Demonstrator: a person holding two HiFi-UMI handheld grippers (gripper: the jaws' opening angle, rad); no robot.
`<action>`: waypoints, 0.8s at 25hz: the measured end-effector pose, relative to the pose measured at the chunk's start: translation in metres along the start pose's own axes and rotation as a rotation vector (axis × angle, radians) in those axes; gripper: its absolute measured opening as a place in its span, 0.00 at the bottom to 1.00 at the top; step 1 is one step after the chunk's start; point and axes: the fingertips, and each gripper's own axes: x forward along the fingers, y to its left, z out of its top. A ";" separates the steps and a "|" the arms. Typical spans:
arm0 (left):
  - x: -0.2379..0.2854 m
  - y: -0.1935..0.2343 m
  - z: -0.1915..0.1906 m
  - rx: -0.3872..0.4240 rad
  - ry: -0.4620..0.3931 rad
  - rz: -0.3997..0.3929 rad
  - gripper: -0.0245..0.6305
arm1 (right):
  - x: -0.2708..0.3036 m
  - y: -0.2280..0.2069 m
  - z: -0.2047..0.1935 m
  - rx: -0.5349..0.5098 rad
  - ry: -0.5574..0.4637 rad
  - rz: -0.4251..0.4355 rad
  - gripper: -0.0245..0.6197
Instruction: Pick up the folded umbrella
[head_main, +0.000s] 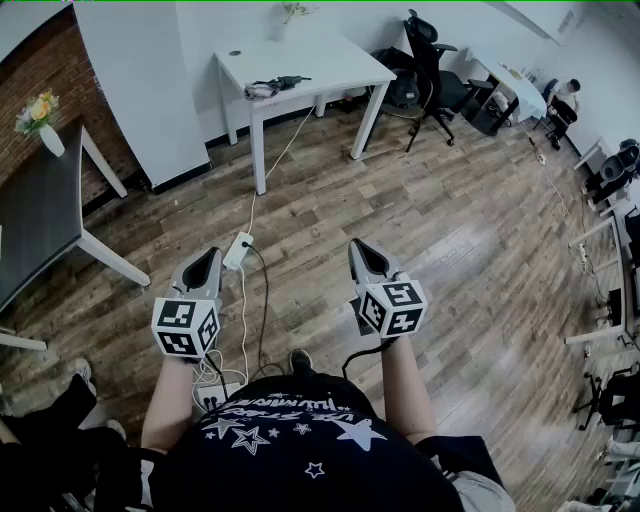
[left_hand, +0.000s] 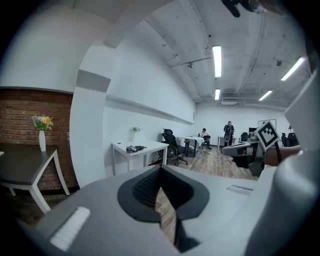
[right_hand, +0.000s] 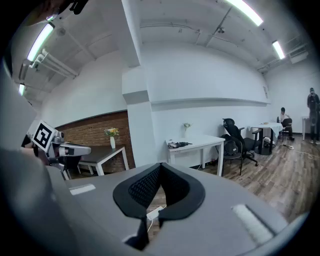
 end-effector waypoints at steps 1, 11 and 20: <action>0.002 0.001 0.001 -0.006 0.002 0.005 0.04 | 0.001 -0.002 0.001 0.001 -0.001 0.000 0.06; 0.026 -0.022 -0.001 0.013 0.031 0.000 0.04 | 0.012 -0.011 -0.004 0.008 0.018 0.047 0.06; 0.075 -0.051 -0.003 -0.006 0.052 0.016 0.04 | 0.038 -0.044 -0.004 0.034 -0.009 0.078 0.06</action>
